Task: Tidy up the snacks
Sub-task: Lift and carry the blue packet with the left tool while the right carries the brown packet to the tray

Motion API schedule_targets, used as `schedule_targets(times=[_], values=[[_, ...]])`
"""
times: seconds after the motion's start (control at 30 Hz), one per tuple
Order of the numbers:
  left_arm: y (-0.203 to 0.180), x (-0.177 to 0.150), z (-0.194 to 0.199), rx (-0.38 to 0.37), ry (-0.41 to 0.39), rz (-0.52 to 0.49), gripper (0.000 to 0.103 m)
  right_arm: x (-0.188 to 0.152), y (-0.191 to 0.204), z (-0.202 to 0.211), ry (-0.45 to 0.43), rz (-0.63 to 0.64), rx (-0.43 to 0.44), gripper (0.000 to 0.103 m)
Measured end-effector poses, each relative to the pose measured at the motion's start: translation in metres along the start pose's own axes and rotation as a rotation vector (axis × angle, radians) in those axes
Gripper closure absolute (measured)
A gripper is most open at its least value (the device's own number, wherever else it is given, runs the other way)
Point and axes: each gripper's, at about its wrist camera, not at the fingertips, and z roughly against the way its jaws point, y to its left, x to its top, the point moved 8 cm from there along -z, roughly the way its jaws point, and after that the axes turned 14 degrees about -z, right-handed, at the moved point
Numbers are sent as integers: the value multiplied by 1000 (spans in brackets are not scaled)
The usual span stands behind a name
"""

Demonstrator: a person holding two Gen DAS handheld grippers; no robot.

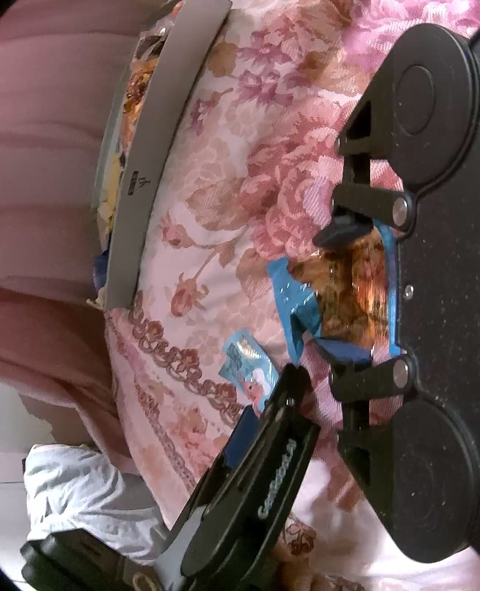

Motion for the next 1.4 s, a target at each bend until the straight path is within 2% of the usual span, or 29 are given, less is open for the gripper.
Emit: schedule_targets(times=[0.37, 0.53, 0.73, 0.93, 1.2, 1.4], values=[[3, -1, 5, 45, -69, 112, 42, 2, 4, 7, -60, 39, -48, 56], [9, 1, 7, 74, -104, 142, 42, 7, 7, 10, -116, 107, -106, 56], [14, 15, 15, 102, -160, 148, 42, 22, 4, 17, -195, 124, -141, 56], [15, 47, 30, 117, -251, 142, 42, 48, -2, 31, -292, 104, -160, 56], [31, 110, 38, 114, -370, 133, 42, 87, -15, 48, -416, 102, -186, 56], [53, 166, 21, 87, -443, 136, 42, 146, -29, 35, -512, 113, -196, 55]])
